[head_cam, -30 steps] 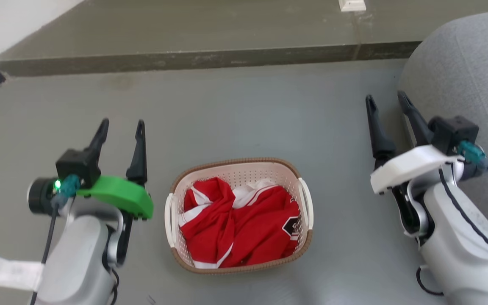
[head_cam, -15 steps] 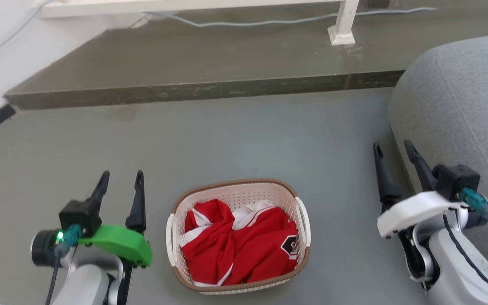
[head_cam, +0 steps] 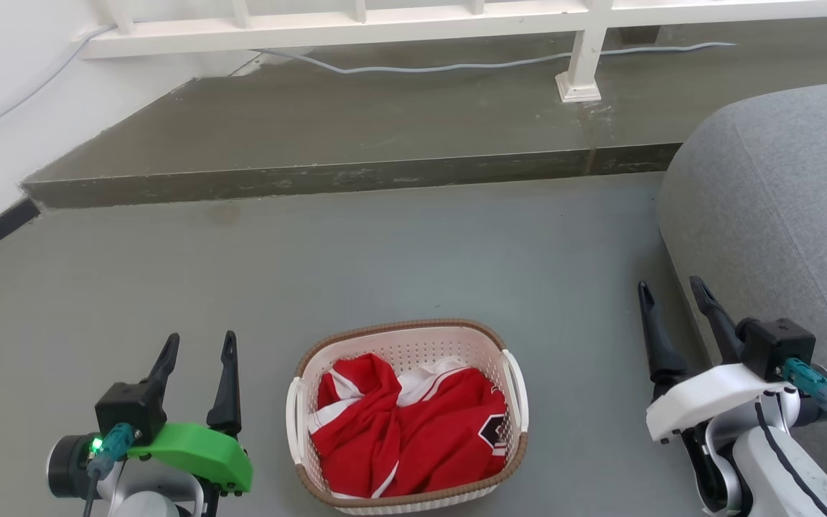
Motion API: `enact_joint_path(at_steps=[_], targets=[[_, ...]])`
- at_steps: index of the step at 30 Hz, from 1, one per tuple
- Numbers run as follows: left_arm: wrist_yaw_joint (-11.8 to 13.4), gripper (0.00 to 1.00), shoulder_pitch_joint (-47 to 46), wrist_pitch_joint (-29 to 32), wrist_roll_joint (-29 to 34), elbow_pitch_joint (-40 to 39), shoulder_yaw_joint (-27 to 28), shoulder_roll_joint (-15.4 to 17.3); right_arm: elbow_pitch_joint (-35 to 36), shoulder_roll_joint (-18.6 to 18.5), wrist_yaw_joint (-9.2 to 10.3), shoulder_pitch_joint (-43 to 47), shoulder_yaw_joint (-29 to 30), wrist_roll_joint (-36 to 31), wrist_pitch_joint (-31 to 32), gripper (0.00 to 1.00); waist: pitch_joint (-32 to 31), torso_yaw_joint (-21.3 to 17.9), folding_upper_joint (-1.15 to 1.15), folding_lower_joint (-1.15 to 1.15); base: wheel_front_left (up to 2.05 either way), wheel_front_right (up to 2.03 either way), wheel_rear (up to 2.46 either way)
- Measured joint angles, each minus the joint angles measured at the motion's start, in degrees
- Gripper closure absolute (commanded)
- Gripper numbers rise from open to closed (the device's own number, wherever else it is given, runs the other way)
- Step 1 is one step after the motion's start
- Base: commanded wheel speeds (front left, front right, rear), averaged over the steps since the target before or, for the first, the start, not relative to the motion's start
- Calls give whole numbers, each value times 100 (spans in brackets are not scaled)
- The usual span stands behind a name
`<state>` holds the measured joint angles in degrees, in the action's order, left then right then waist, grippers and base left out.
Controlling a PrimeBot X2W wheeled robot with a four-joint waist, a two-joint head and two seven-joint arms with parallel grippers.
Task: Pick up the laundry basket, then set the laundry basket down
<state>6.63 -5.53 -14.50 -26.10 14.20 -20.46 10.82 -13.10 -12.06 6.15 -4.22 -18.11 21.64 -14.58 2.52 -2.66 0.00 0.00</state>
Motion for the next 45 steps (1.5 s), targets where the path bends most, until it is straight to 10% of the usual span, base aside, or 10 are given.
enact_joint_path(at_steps=[22, 23, 45], targets=[[4, 0, 255, 0, 237, -363, 99, -21, 224, -37, 1, 188, 57, -53, 0, 0, -54, -22, 0, 0, 0, 0, 0], [2, 100, 257, 0, 252, -355, 92, -24, 219, -34, 1, 202, 54, -52, 0, 100, -54, -22, 0, 0, 0, 0, 0], [-201, 100, 405, 264, -893, -171, 312, -256, 56, 210, -190, 452, 298, 1129, 214, 100, -83, 26, 0, 0, 0, 0, 0]])
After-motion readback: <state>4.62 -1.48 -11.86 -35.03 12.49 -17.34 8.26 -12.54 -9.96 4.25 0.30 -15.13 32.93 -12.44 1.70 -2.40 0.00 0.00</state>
